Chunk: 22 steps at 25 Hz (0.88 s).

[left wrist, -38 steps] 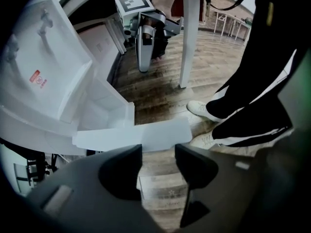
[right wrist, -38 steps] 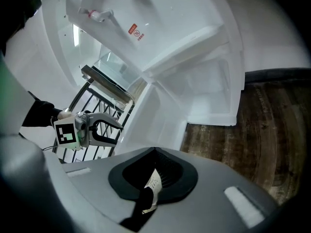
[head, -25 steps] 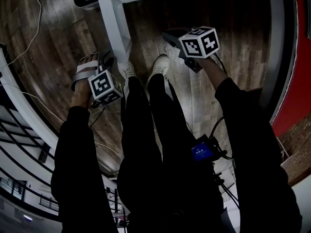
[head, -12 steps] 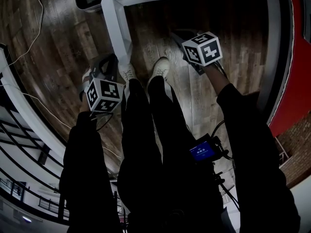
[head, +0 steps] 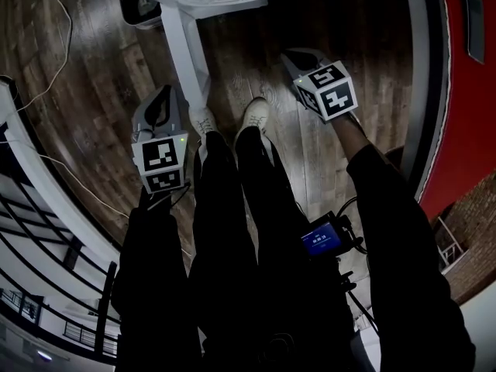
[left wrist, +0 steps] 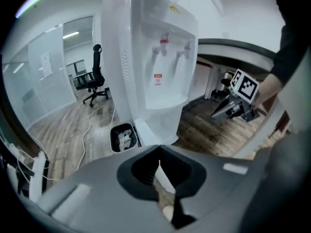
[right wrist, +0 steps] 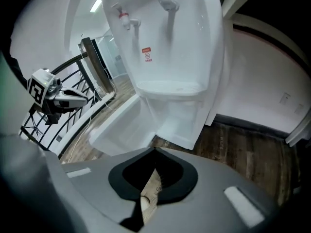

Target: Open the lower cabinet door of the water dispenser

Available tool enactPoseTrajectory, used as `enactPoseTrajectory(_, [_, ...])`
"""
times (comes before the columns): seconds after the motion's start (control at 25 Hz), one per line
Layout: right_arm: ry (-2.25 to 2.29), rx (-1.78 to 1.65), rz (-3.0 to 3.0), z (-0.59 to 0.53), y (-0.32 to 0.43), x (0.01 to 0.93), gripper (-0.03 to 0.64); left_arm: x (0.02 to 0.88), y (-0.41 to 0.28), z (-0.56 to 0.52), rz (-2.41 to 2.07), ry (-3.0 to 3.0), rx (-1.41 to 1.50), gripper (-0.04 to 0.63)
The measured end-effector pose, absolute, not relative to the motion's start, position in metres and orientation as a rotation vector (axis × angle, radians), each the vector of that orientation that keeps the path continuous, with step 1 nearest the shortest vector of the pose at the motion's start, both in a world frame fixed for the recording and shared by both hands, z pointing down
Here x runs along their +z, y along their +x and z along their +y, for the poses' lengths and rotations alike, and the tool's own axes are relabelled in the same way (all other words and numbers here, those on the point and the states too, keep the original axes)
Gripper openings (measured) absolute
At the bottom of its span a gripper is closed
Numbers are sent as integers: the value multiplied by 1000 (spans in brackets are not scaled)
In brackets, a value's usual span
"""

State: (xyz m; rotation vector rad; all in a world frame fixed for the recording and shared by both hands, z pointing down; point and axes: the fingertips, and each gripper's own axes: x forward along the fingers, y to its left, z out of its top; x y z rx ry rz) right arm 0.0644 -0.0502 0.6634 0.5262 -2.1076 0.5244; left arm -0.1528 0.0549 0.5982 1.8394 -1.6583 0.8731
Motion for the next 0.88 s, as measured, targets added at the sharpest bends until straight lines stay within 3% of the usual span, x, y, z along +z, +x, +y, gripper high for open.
enactPoseTrajectory(0.28, [599, 632, -2189, -56, 71, 632, 0, 564, -129, 45, -1643, 1876, 659, 6])
enactPoseTrajectory(0.88, [767, 562, -2297, -65, 81, 525, 0, 474, -120, 36, -1731, 1945, 486, 6])
